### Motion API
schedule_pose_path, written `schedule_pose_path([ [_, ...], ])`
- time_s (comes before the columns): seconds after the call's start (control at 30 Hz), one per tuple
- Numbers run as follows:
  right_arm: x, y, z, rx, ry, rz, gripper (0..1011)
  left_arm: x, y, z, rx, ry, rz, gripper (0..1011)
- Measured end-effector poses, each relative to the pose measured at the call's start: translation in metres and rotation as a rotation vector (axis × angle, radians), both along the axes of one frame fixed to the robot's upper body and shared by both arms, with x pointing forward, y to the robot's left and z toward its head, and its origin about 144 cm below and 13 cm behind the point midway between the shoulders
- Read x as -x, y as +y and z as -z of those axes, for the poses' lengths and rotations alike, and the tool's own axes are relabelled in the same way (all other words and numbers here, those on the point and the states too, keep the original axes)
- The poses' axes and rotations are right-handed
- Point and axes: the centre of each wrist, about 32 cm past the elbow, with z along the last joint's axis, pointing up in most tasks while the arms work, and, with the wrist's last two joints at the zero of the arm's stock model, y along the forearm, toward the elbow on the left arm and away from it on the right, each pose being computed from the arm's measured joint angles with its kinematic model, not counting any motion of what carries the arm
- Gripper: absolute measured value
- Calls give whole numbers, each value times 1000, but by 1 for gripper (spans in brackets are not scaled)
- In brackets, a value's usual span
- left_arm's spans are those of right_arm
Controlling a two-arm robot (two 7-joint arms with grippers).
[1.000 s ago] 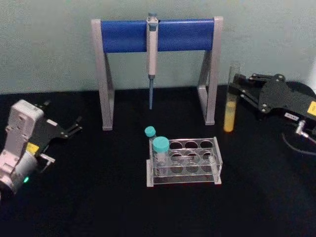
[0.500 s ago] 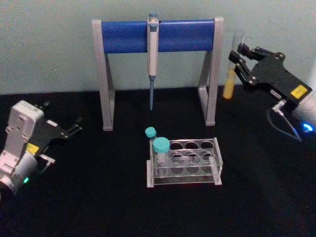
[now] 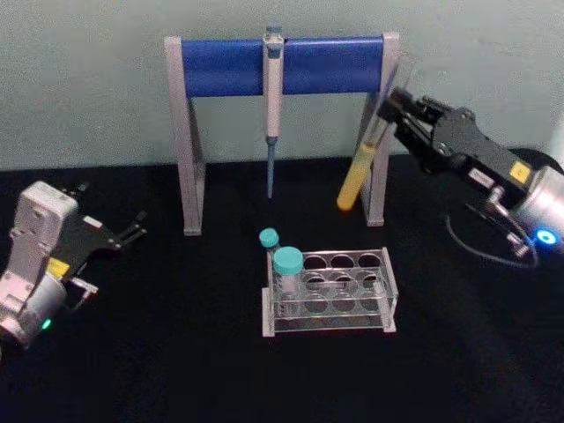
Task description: Pick up the test tube from the test tube rack, shake it, then place it back into the test tube rack.
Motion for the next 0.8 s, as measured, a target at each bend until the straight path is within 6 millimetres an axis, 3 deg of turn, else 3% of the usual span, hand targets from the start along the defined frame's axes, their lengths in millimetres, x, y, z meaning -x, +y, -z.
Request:
schedule_pose_path([
  [0.23, 9, -31, 0, 64, 22, -98, 220, 0, 0, 0, 0, 0, 0, 1001],
  [0.43, 17, -50, -4, 221, -61, -7, 220, 0, 0, 0, 0, 0, 0, 1001],
  [0.57, 18, -50, -6, 329, -138, 153, 220, 0, 0, 0, 0, 0, 0, 1001],
  [0.8, 9, -31, -8, 337, -212, 309, 220, 0, 0, 0, 0, 0, 0, 1001],
])
